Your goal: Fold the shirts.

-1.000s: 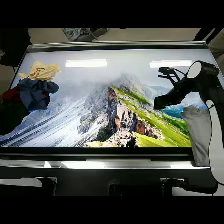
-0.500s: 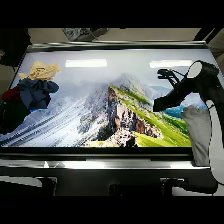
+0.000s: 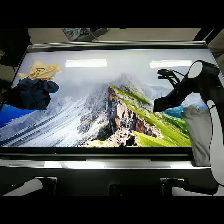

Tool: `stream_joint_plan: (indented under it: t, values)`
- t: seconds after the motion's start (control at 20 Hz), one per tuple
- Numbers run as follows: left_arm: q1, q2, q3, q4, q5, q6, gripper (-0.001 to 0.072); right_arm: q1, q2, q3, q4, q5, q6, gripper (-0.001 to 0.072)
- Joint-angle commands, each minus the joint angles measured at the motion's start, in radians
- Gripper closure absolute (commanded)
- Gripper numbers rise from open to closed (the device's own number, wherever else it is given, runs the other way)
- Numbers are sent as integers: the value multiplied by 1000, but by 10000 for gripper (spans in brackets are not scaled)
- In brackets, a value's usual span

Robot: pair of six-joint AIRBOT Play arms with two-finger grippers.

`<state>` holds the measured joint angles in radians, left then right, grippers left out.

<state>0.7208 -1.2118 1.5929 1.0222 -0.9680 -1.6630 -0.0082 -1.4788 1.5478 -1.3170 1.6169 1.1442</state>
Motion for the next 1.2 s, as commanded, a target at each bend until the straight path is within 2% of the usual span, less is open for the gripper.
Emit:
stream_joint_plan:
  t: [0.0,0.15,0.3,0.4,0.5,0.65,0.9,0.95,1.0,1.15]
  values:
    - [-230,235,11,-3,-12,18,671,0,45,1,-33,0,-21,41]
    - [-573,296,-2,-2,-54,18,671,0,124,1,-108,4,-55,41]
    - [-893,282,-108,-1,-61,18,671,0,216,1,-203,8,-92,41]
    - [-1067,258,-239,-1,-60,55,671,0,263,1,-267,8,-107,38]
    - [-1203,218,-390,-1,-61,152,671,0,293,1,-305,8,-113,39]
    - [-1295,113,-560,-2,-62,227,672,0,292,1,-278,12,-108,40]
    - [-1220,-130,-576,-2,-128,250,658,0,220,0,-212,7,-101,39]
    - [-1185,-163,-536,-2,-177,249,413,0,196,0,-185,8,-101,35]
    - [-1144,-179,-486,-1,-240,241,7,0,176,0,-157,8,-101,20]
    - [-988,-153,-326,94,-415,249,-4,0,120,-4,-19,25,-117,20]
